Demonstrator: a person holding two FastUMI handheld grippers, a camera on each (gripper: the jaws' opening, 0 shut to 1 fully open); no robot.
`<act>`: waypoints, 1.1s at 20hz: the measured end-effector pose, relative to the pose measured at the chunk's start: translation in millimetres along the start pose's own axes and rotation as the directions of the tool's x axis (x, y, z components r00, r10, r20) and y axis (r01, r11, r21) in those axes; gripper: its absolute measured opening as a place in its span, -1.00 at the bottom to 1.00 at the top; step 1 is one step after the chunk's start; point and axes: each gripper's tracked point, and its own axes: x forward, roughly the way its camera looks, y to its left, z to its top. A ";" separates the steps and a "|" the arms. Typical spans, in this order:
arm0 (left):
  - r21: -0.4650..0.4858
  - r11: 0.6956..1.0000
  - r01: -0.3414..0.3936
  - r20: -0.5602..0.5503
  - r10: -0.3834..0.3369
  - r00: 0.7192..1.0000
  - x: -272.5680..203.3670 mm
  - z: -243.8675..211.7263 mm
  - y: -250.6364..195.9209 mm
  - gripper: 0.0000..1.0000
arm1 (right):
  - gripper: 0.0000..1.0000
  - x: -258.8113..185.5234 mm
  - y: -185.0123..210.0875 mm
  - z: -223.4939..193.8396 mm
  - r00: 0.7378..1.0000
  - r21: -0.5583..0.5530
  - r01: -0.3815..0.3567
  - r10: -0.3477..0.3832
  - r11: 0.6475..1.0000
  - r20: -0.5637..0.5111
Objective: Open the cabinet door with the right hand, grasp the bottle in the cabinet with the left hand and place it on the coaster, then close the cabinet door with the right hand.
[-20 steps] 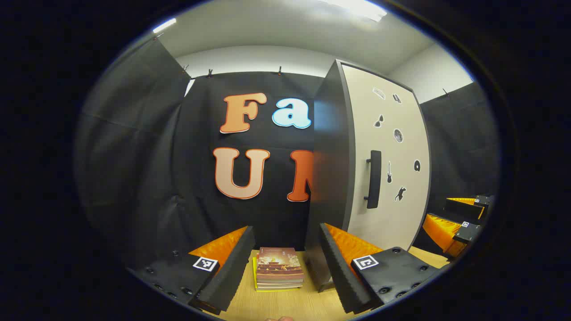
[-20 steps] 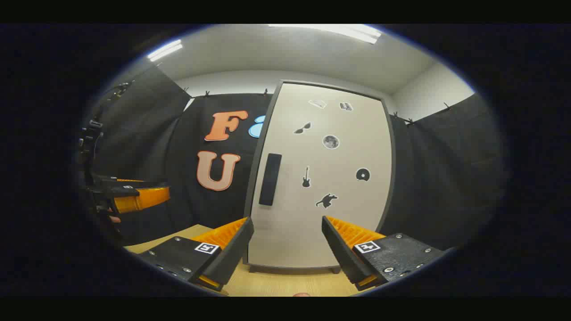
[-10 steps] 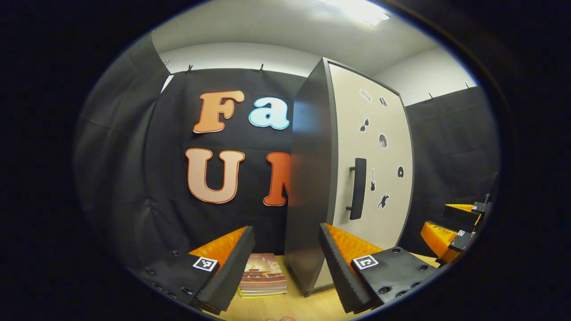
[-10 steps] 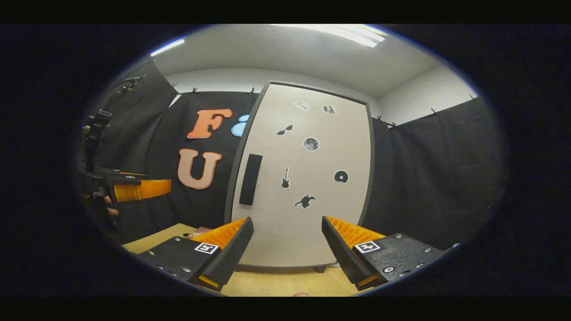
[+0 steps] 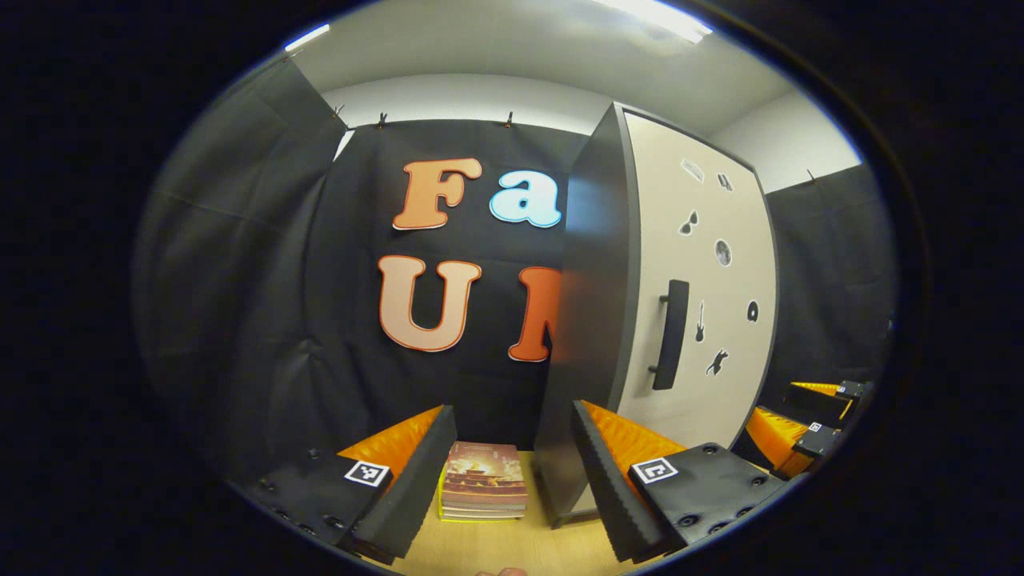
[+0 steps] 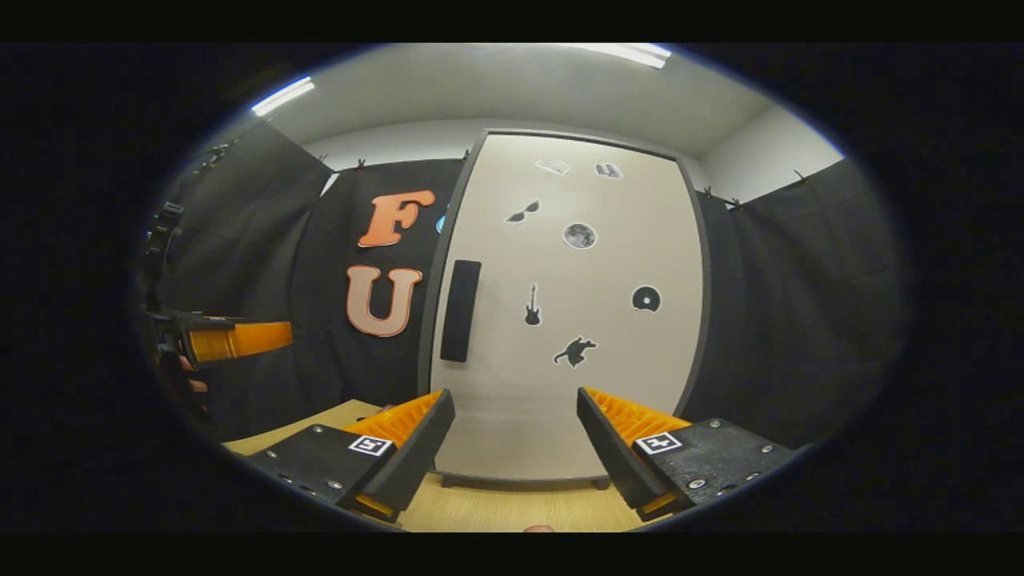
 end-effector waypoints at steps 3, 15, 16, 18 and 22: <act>0.005 1.000 -0.029 -0.001 0.029 1.000 -1.5 -3.6 4.8 0.89 | 0.89 10.2 11.1 3.5 0.999 0.007 -0.040 0.040 0.999 0.004; -0.009 0.998 -0.055 -0.026 0.055 0.998 4.7 -17.3 21.5 0.89 | 0.90 57.5 38.6 36.8 0.996 -0.050 -0.065 0.067 0.997 0.052; -0.011 0.998 -0.059 -0.029 0.058 0.998 4.9 -18.6 24.2 0.89 | 0.90 62.6 41.3 40.4 0.996 -0.051 -0.065 0.068 0.997 0.058; -0.008 0.998 -0.065 -0.032 0.065 0.997 6.6 -21.9 29.7 0.89 | 0.89 73.9 46.7 46.4 0.996 -0.048 -0.064 0.067 0.997 0.067; 0.011 0.998 -0.066 -0.031 0.066 0.997 9.4 -23.8 35.5 0.89 | 0.87 102.8 55.3 52.7 0.996 -0.026 -0.057 0.058 0.998 0.062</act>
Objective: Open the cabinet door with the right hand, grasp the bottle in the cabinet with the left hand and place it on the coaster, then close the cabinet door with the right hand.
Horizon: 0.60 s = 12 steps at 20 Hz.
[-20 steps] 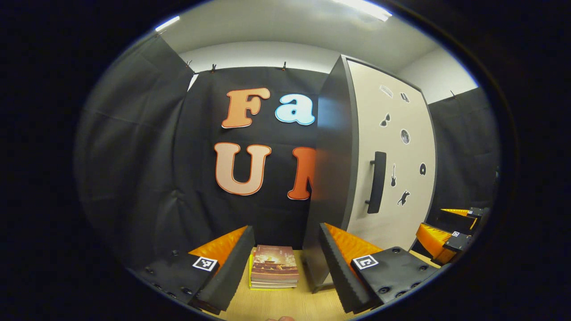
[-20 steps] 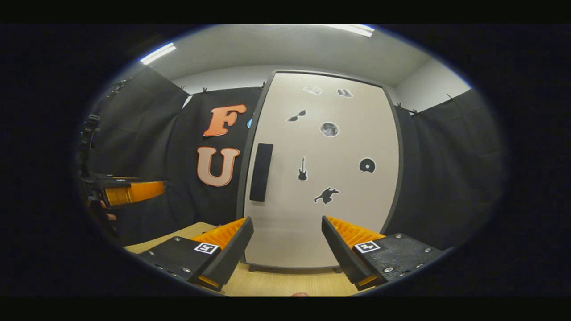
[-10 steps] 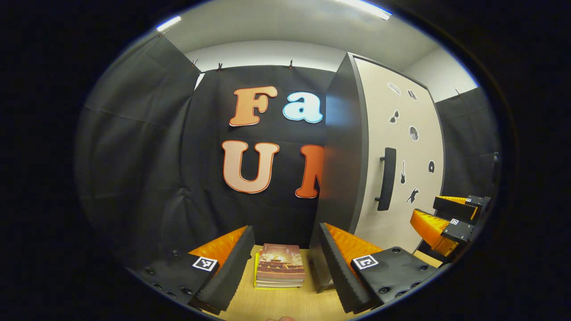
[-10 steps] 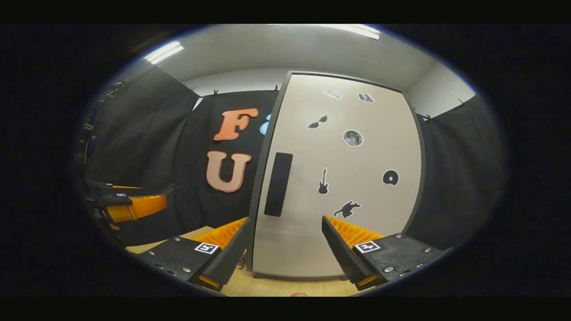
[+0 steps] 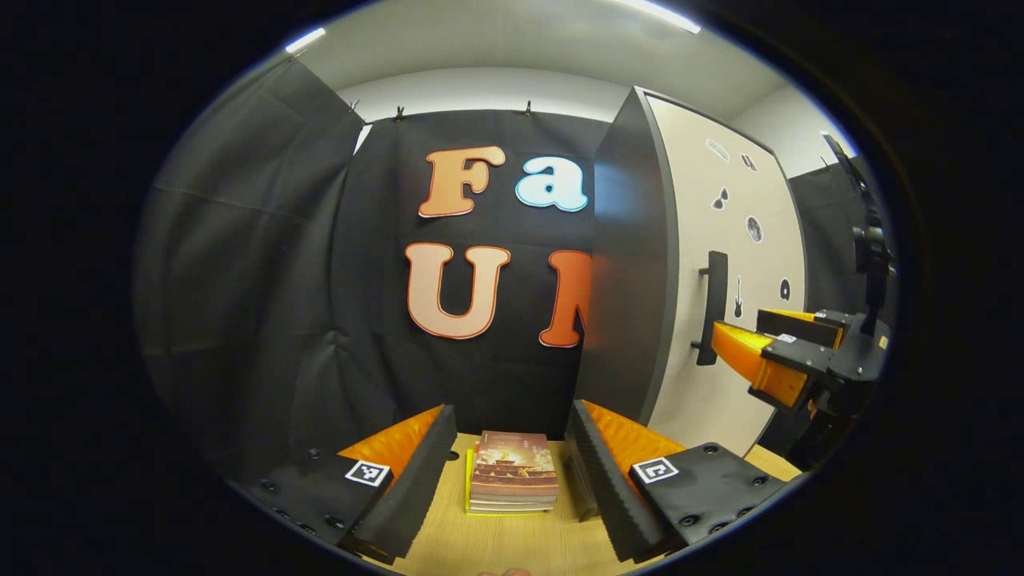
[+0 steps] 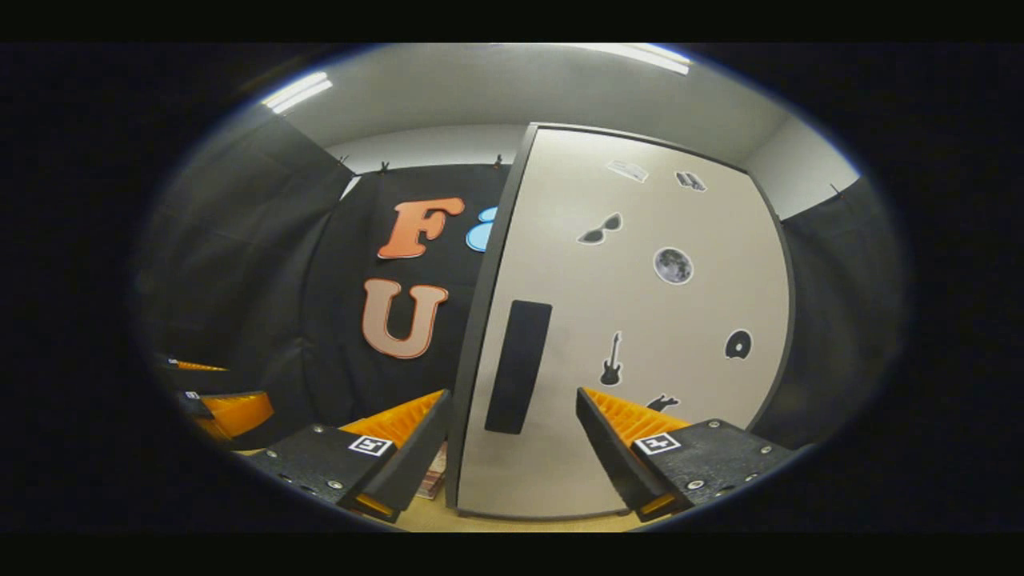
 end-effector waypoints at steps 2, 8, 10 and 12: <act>-0.005 1.000 0.006 -0.005 -0.006 1.000 2.2 -2.3 1.1 0.89 | 0.84 15.7 2.8 -1.6 1.000 0.018 0.000 0.000 1.000 -0.007; -0.011 1.000 0.016 -0.028 -0.016 0.999 4.5 -12.2 13.2 0.89 | 0.47 50.4 0.8 -17.4 0.997 0.077 0.047 -0.041 0.996 -0.069; -0.006 1.000 0.019 -0.027 -0.019 0.999 5.2 -12.3 19.0 0.89 | 0.28 52.2 -2.5 -18.2 0.995 0.087 0.079 -0.073 0.993 -0.066; -0.006 1.000 0.029 -0.033 -0.029 0.999 5.8 -15.1 22.8 0.89 | -0.03 48.5 1.0 -17.8 0.995 0.109 0.085 -0.078 0.990 -0.069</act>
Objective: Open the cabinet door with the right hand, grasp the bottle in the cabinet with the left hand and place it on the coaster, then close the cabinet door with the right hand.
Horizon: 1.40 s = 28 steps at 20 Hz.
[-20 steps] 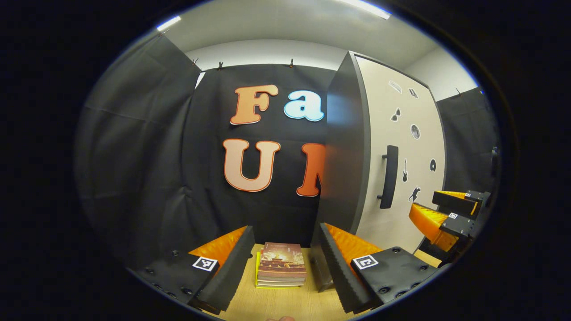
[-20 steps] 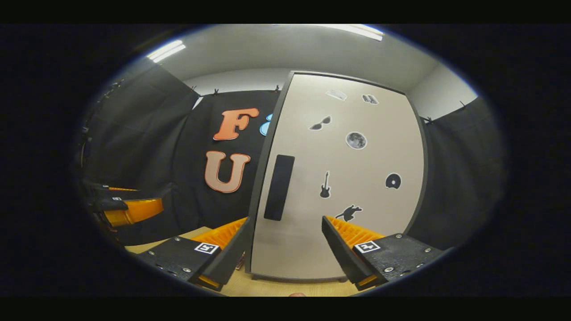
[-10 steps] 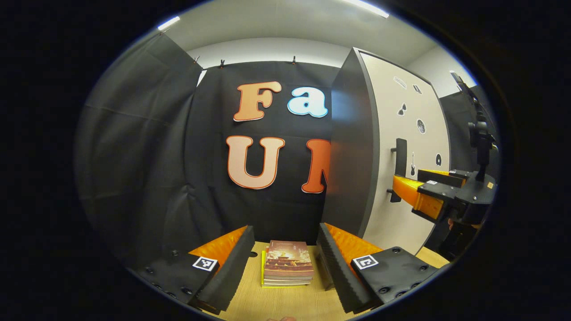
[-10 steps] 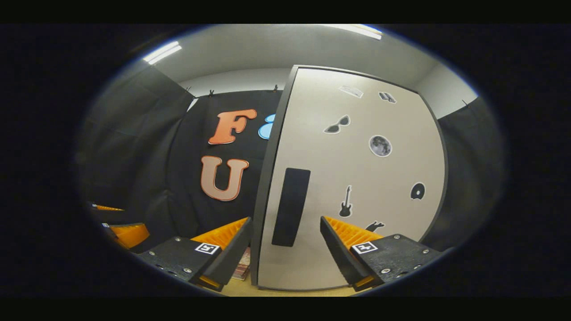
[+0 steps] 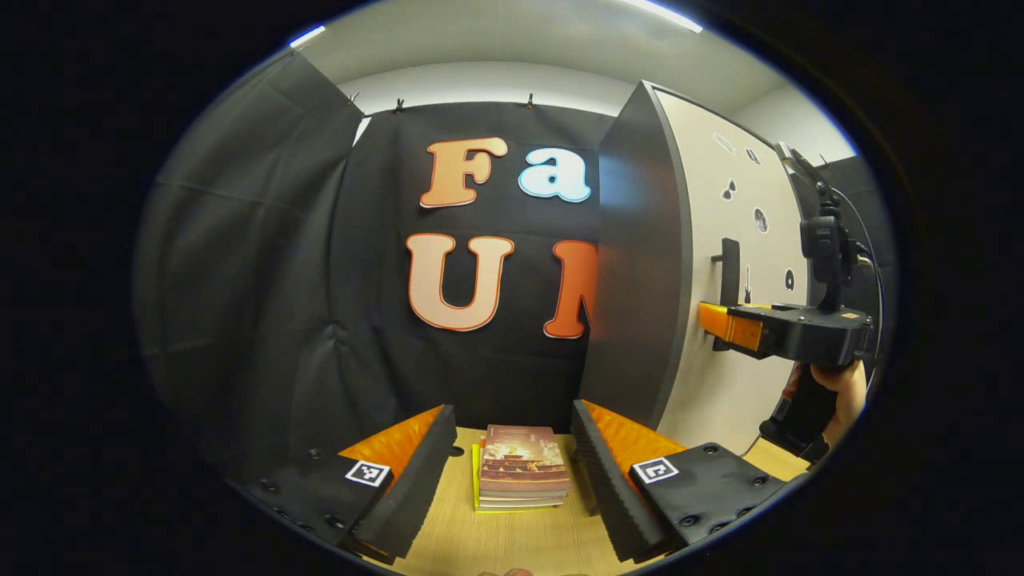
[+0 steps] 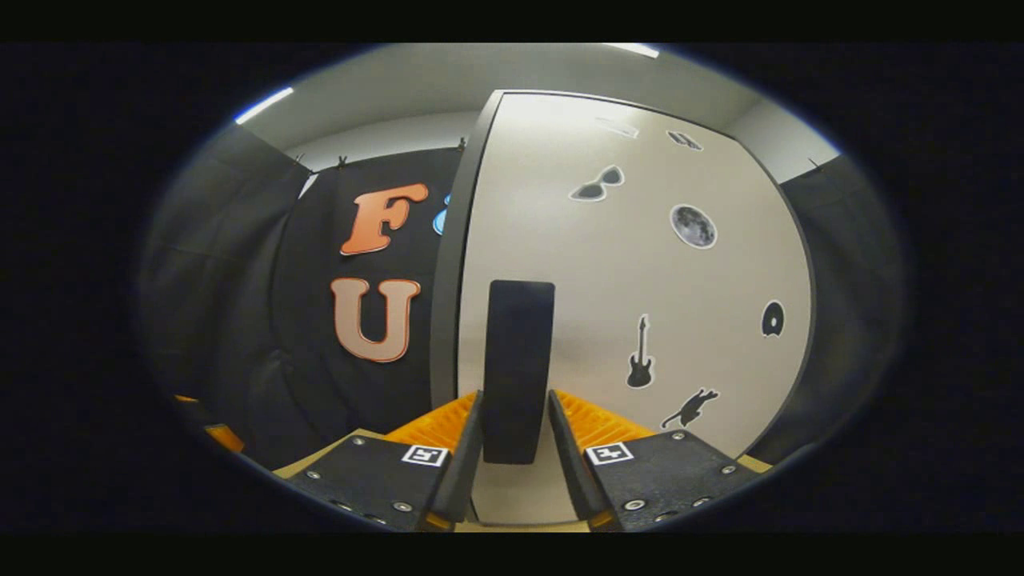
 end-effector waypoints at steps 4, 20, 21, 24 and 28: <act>0.001 0.999 0.041 -0.014 -0.041 0.999 3.5 -4.5 7.8 0.89 | -0.38 -1.9 -1.9 -0.7 0.999 0.078 0.034 -0.034 0.996 -0.003; -0.020 0.986 0.164 0.015 -0.164 0.986 -40.1 -0.4 -100.6 0.89 | -0.65 -149.7 -59.1 15.7 0.999 0.114 0.034 -0.036 0.993 0.016; -0.024 0.986 0.166 0.019 -0.166 0.986 -45.7 -0.1 -113.0 0.89 | -0.65 -157.8 -66.0 16.0 1.000 0.110 0.025 -0.027 0.994 0.014; -0.028 0.989 0.147 0.037 -0.146 0.989 -64.9 3.4 -140.5 0.89 | -0.70 -176.3 -90.5 15.0 1.000 0.115 -0.013 0.011 0.993 0.017; -0.039 0.994 0.105 0.030 -0.104 0.994 -89.5 -2.4 -168.5 0.87 | -0.70 -210.5 -131.2 17.8 0.999 0.120 -0.004 -0.001 0.993 0.038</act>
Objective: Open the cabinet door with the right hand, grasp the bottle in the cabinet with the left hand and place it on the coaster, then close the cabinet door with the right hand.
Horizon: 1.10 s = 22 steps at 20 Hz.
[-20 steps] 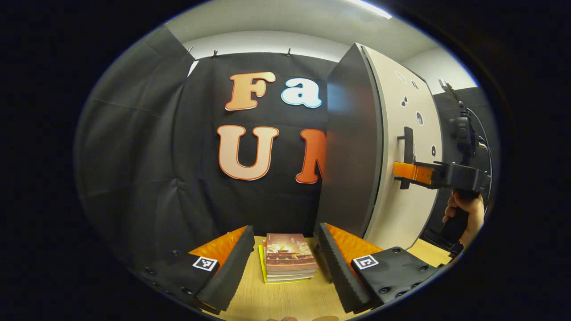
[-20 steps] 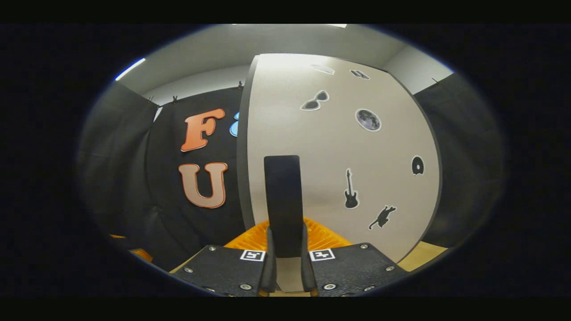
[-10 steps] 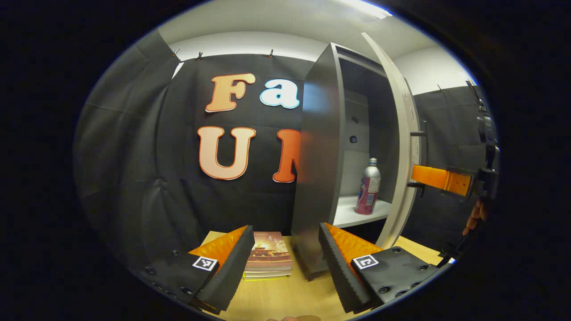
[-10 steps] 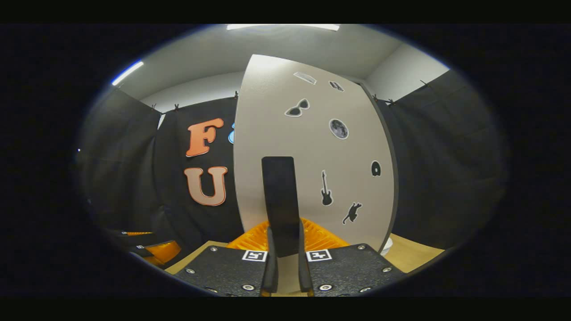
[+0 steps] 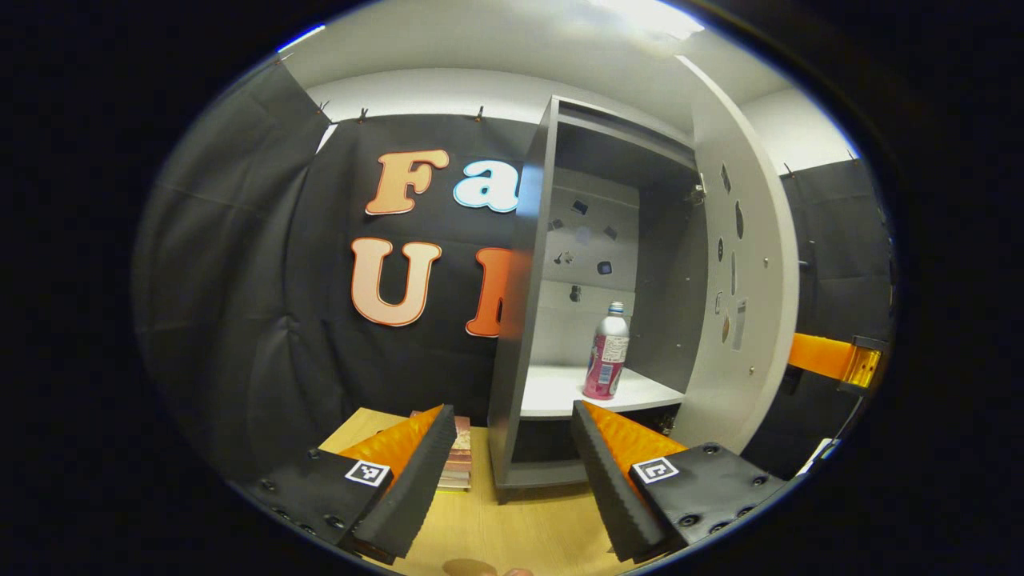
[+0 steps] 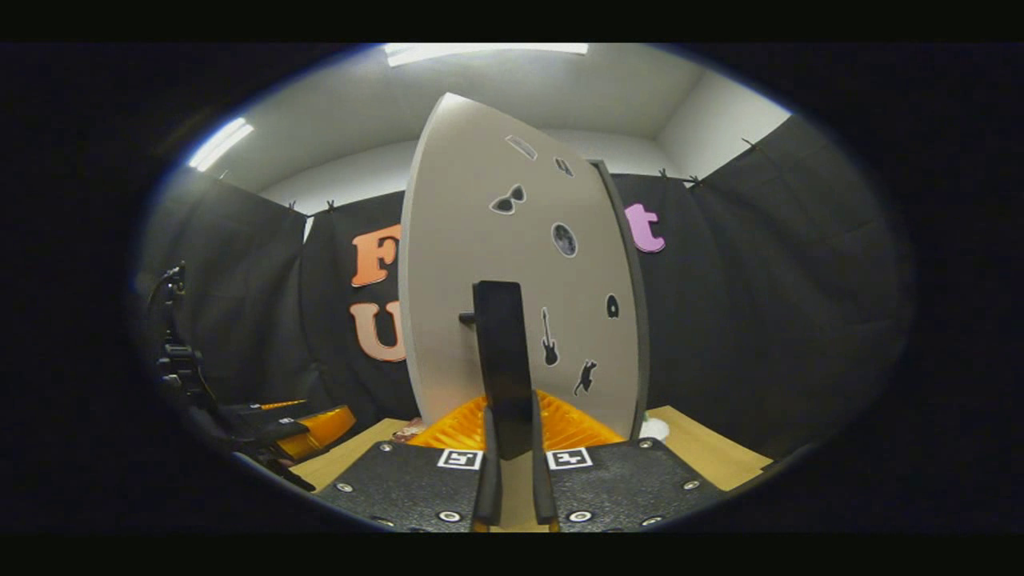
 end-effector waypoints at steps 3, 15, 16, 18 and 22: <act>0.006 0.999 -0.036 0.003 0.036 0.999 -13.6 -2.1 -15.8 0.89 | -0.76 -18.8 -38.6 5.1 0.999 -0.012 0.048 -0.048 0.999 0.008; 0.032 0.999 -0.031 0.011 0.030 0.999 -11.1 6.1 -52.8 0.89 | -0.75 -46.2 -176.4 17.3 0.995 -0.085 0.095 -0.091 0.992 0.046; 0.036 0.999 -0.023 0.011 0.022 1.000 -8.5 6.3 -57.1 0.89 | -0.82 -47.9 -184.7 18.9 0.993 -0.094 0.113 -0.109 0.989 0.048; 0.042 0.999 -0.006 0.014 0.006 1.000 -4.4 8.1 -63.4 0.89 | -0.56 -49.3 -192.3 19.0 0.994 -0.082 0.108 -0.105 0.991 0.042; 0.042 0.999 0.024 0.006 -0.024 1.000 0.0 7.0 -74.3 0.87 | -0.34 -55.5 -203.6 20.8 0.996 -0.072 0.091 -0.089 0.993 0.026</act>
